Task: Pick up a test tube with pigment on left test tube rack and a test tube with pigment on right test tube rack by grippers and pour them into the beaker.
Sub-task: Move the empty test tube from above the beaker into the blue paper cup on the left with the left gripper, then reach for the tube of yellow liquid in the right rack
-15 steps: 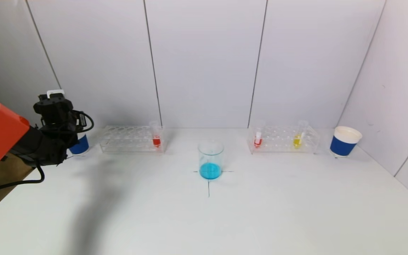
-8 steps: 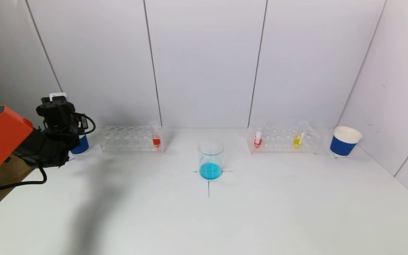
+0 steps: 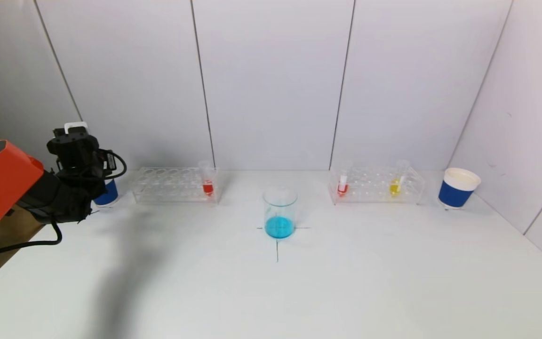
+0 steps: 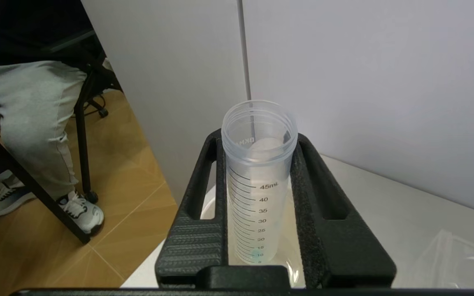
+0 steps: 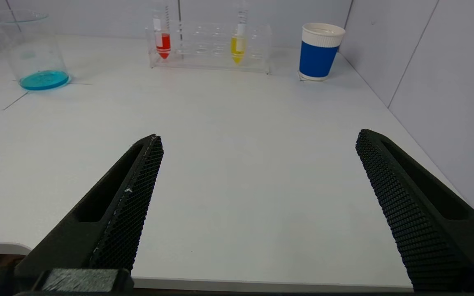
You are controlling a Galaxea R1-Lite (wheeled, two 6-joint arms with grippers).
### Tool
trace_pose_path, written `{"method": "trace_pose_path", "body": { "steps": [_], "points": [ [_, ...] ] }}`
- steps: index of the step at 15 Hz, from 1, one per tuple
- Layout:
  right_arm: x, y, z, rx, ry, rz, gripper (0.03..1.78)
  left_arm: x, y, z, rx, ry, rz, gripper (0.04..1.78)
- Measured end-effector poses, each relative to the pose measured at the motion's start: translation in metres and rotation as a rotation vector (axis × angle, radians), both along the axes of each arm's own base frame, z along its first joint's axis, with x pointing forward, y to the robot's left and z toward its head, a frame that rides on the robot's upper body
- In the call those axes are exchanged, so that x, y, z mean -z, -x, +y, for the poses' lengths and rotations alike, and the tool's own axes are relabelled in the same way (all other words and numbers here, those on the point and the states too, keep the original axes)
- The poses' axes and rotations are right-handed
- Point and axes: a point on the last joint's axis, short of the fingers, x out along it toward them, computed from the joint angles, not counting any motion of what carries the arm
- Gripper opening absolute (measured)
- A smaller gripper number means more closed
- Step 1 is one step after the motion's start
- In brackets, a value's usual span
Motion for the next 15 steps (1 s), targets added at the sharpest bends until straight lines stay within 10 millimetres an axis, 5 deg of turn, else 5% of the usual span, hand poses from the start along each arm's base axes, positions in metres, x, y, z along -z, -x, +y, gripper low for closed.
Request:
{"method": "trace_pose_path", "body": {
  "steps": [9, 12, 15],
  "points": [
    [0.000, 0.000, 0.000, 0.000, 0.000, 0.000, 1.71, -0.004, 0.002, 0.000, 0.000, -0.001, -0.018, 1.64],
    [0.000, 0.000, 0.000, 0.000, 0.000, 0.000, 1.71, -0.022, 0.008, -0.002, 0.021, -0.007, -0.048, 1.76],
    [0.000, 0.000, 0.000, 0.000, 0.000, 0.000, 1.71, -0.072, 0.033, -0.007, 0.071, -0.033, -0.108, 1.76]
  ]
}}
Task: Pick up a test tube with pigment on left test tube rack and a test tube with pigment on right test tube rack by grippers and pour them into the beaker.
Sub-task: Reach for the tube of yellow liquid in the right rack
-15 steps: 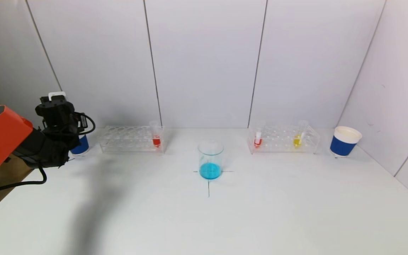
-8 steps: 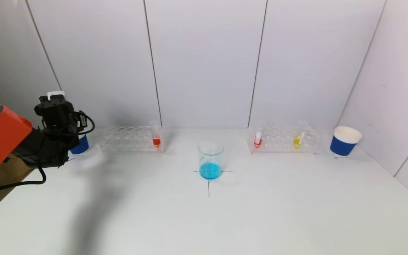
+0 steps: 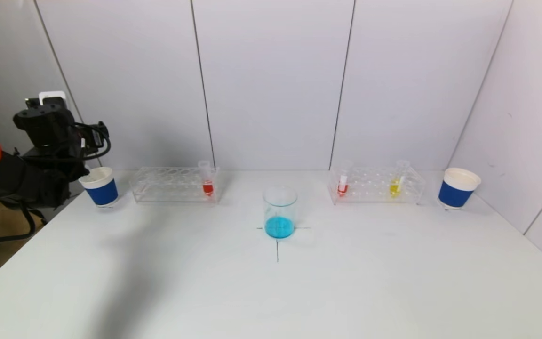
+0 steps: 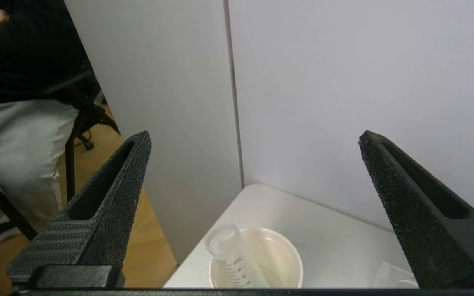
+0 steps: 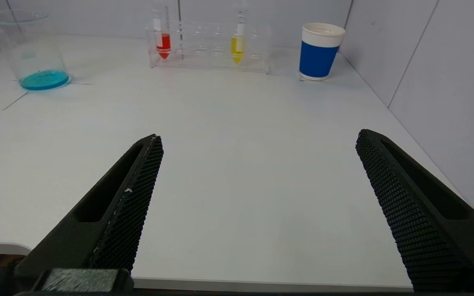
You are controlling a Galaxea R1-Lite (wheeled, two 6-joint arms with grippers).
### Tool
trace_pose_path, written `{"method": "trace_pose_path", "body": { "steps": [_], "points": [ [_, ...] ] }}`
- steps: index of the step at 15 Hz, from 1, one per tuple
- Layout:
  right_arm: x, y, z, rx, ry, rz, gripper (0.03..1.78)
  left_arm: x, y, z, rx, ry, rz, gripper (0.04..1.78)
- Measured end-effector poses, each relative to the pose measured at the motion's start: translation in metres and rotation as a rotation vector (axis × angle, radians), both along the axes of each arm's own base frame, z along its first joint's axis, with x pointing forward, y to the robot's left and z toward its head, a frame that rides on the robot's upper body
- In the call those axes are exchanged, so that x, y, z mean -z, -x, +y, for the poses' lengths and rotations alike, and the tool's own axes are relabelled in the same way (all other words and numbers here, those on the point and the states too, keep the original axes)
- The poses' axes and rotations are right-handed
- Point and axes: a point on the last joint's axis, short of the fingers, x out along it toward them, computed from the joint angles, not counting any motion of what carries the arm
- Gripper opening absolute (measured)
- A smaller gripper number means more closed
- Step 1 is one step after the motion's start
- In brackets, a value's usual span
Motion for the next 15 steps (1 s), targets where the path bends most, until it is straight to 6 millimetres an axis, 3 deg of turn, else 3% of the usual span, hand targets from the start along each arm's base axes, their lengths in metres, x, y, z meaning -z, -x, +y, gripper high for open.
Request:
{"method": "trace_pose_path", "body": {
  "steps": [3, 6, 8, 11, 15],
  "points": [
    [0.000, 0.000, 0.000, 0.000, 0.000, 0.000, 1.71, -0.065, 0.050, -0.010, 0.075, -0.027, -0.051, 1.76],
    [0.000, 0.000, 0.000, 0.000, 0.000, 0.000, 1.71, -0.121, 0.127, -0.026, 0.167, -0.057, -0.097, 1.76],
    [0.000, 0.000, 0.000, 0.000, 0.000, 0.000, 1.71, -0.141, 0.188, -0.037, 0.239, -0.077, -0.116, 1.76],
    [0.000, 0.000, 0.000, 0.000, 0.000, 0.000, 1.71, -0.141, 0.273, -0.053, 0.345, -0.091, -0.106, 1.76],
    [0.000, 0.000, 0.000, 0.000, 0.000, 0.000, 1.71, -0.105, 0.363, -0.068, 0.456, -0.078, -0.061, 1.76]
  ]
}}
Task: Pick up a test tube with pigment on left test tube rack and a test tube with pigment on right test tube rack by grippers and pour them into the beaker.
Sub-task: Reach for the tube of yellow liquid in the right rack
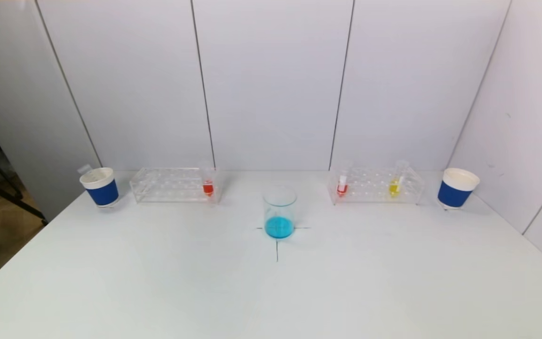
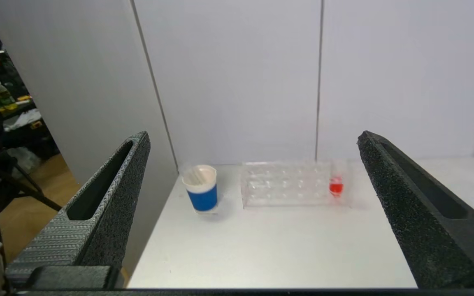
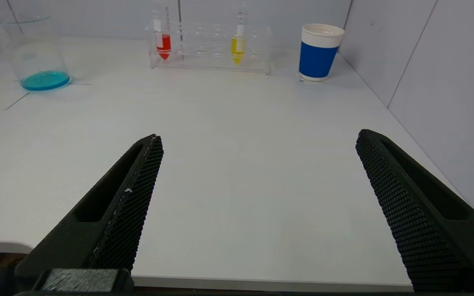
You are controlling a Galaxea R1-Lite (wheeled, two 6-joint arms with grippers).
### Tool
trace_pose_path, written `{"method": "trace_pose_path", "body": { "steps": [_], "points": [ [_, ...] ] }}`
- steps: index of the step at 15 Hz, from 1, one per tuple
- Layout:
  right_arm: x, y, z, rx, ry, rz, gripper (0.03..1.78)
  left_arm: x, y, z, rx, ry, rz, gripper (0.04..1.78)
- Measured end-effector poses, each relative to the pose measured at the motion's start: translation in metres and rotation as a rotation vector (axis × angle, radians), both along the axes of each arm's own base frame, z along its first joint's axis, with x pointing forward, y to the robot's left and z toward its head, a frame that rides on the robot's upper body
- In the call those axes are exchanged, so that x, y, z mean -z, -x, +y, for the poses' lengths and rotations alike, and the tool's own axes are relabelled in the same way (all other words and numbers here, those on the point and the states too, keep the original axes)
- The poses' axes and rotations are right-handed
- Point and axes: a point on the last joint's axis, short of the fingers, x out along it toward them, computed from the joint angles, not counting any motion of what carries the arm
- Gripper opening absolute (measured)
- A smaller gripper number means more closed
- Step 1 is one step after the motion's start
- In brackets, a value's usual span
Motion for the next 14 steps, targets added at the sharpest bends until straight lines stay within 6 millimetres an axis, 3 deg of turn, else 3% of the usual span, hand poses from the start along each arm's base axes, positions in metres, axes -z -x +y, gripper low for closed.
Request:
{"method": "trace_pose_path", "body": {
  "steps": [5, 8, 10, 14],
  "points": [
    [0.000, 0.000, 0.000, 0.000, 0.000, 0.000, 1.71, 0.050, 0.078, -0.010, 0.090, 0.068, 0.057, 1.76],
    [0.000, 0.000, 0.000, 0.000, 0.000, 0.000, 1.71, 0.086, 0.113, -0.008, 0.140, 0.075, 0.116, 1.76],
    [0.000, 0.000, 0.000, 0.000, 0.000, 0.000, 1.71, 0.112, 0.122, -0.007, 0.143, 0.052, 0.131, 1.76],
    [0.000, 0.000, 0.000, 0.000, 0.000, 0.000, 1.71, 0.150, 0.110, -0.005, 0.078, 0.041, 0.164, 1.76]
  ]
}}
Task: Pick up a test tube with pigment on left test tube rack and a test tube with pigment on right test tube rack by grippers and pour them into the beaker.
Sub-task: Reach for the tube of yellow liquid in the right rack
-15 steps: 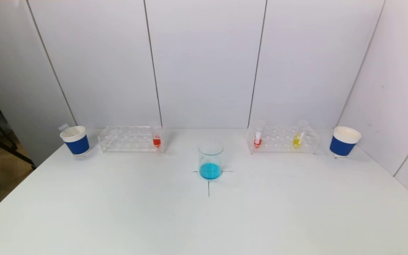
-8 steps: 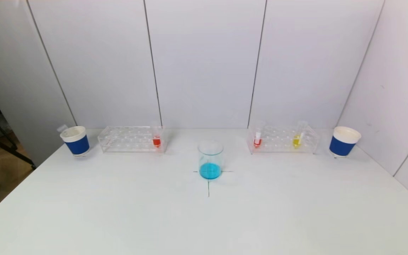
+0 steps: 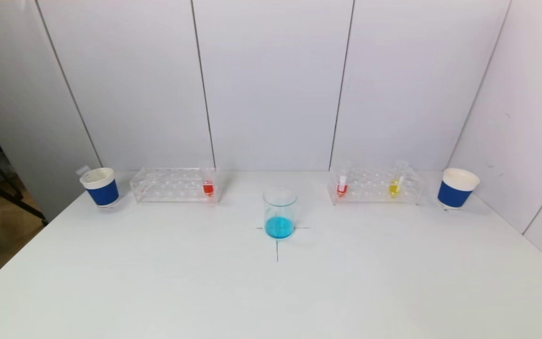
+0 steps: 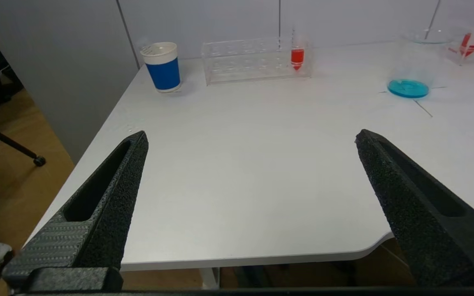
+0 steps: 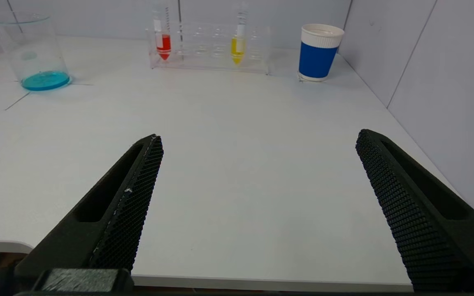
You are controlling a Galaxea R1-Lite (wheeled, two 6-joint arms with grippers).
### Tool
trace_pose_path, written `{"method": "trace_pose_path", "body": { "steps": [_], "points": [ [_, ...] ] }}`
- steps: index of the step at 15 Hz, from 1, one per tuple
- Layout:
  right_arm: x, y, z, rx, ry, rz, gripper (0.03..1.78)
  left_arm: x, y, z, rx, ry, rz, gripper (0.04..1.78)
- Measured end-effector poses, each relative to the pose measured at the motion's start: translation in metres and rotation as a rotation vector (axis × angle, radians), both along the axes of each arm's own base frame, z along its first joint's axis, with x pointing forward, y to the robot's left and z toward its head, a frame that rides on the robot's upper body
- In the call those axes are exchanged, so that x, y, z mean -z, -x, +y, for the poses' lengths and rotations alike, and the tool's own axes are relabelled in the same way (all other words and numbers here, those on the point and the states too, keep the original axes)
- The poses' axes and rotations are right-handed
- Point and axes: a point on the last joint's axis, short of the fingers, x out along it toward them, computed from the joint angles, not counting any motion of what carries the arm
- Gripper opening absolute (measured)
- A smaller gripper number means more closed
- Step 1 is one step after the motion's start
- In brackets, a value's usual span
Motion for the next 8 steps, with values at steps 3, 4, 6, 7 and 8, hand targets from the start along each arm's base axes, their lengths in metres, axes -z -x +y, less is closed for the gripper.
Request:
{"method": "trace_pose_path", "body": {
  "steps": [3, 4, 6, 7, 8],
  "points": [
    [0.000, 0.000, 0.000, 0.000, 0.000, 0.000, 1.71, 0.026, -0.018, 0.000, -0.005, -0.027, 0.012, 1.76],
    [0.000, 0.000, 0.000, 0.000, 0.000, 0.000, 1.71, 0.037, -0.024, 0.000, -0.008, -0.040, 0.011, 1.76],
    [0.000, 0.000, 0.000, 0.000, 0.000, 0.000, 1.71, 0.049, -0.034, 0.000, -0.012, -0.053, -0.040, 1.76],
    [0.000, 0.000, 0.000, 0.000, 0.000, 0.000, 1.71, 0.051, -0.035, 0.000, -0.013, -0.050, -0.059, 1.76],
    [0.000, 0.000, 0.000, 0.000, 0.000, 0.000, 1.71, 0.054, -0.036, 0.000, -0.013, -0.043, -0.048, 1.76]
  ]
}}
